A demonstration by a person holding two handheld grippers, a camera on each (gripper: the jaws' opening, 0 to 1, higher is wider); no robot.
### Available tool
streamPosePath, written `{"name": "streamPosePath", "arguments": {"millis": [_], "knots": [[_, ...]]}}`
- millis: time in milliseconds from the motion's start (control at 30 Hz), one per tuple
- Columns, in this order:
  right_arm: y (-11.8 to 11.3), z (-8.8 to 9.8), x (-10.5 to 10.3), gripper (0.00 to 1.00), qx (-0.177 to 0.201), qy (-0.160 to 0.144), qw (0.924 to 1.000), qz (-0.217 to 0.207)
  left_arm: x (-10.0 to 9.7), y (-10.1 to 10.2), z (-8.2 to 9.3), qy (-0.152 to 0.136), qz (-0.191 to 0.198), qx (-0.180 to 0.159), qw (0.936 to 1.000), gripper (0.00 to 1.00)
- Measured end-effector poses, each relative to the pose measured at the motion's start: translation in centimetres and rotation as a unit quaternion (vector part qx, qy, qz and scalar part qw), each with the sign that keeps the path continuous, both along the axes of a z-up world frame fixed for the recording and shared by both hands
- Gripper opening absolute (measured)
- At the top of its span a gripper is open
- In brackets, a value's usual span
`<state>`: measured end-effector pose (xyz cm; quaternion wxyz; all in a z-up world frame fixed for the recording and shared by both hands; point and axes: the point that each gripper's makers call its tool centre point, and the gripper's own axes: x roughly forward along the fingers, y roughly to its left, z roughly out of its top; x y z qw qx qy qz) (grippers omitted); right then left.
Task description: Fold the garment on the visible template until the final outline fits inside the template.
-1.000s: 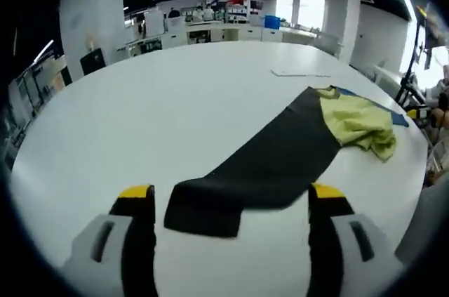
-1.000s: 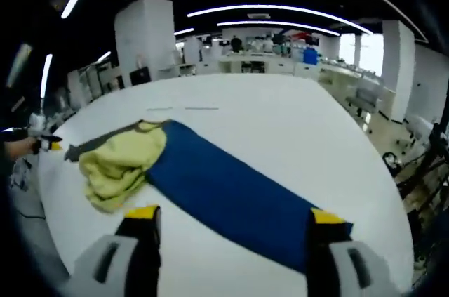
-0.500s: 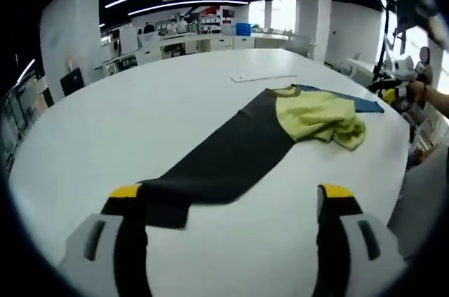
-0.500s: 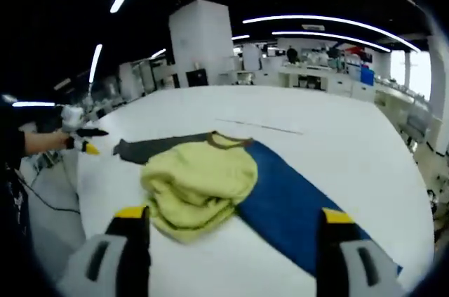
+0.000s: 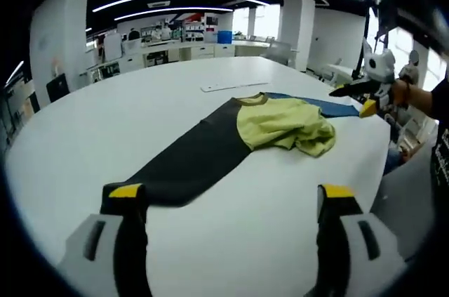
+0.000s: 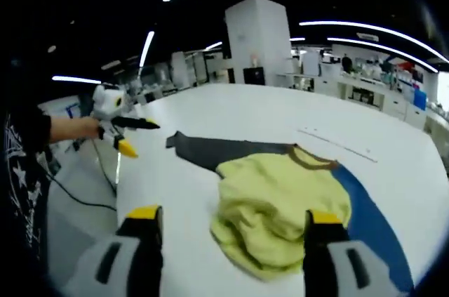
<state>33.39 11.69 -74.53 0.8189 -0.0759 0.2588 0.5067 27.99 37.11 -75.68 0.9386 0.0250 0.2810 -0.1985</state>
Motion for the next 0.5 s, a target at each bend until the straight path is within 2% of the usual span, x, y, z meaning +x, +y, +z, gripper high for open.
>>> {"name": "streamPosePath", "arguments": {"millis": [100, 233, 333, 400, 467, 500], "knots": [[1.3, -0.7, -0.7, 0.71, -0.004, 0.002, 0.9999, 0.015, -0.2, -0.9, 0.2, -0.003, -0.006, -0.004, 1.0000, 0.99], [2.7, -2.1, -1.4, 0.62, -0.011, 0.024, 0.9994, 0.022, -0.5, -2.4, 0.3, -0.005, -0.021, -0.012, 0.9997, 0.98], [3.2, -3.4, -1.6, 0.54, -0.031, 0.020, 0.9989, 0.028, -0.7, -3.4, 0.0, 0.001, -0.029, -0.009, 0.9995, 0.97], [3.1, -4.7, -1.7, 0.50, -0.062, 0.017, 0.9973, 0.036, -1.1, -3.8, -0.5, 0.010, -0.032, -0.006, 0.9994, 0.97], [2.6, -6.8, -1.2, 0.47, -0.122, -0.006, 0.9918, 0.037, -1.6, -5.0, -0.6, 0.015, -0.039, -0.015, 0.9990, 0.98], [2.6, -7.4, -1.2, 0.45, -0.129, -0.004, 0.9910, 0.037, -1.9, -5.7, -0.6, 0.017, -0.044, -0.020, 0.9987, 0.97]]}}
